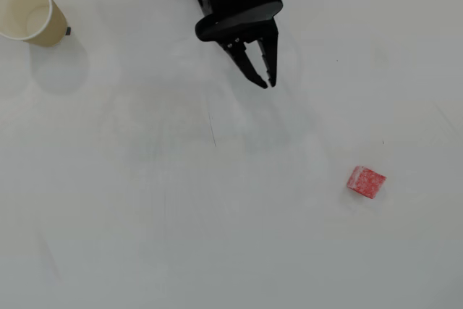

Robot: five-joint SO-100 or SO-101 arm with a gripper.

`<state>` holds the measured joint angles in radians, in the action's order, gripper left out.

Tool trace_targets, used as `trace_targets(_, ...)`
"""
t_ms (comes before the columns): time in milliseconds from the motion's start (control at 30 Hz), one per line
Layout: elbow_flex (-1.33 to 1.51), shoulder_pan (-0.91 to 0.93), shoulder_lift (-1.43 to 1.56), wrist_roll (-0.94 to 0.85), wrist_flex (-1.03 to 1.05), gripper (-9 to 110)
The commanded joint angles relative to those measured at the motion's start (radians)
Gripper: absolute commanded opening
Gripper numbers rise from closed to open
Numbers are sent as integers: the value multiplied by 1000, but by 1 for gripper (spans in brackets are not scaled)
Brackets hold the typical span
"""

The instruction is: Pick up the cube and drop it in the cup.

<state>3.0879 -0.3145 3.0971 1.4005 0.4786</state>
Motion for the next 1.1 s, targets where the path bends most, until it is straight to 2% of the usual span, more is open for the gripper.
trace_targets(0,34,-37,43,-6,-35,1)
trace_targets(400,34,-140,41,-6,-32,1)
trace_targets(1067,34,-210,41,2,-31,1)
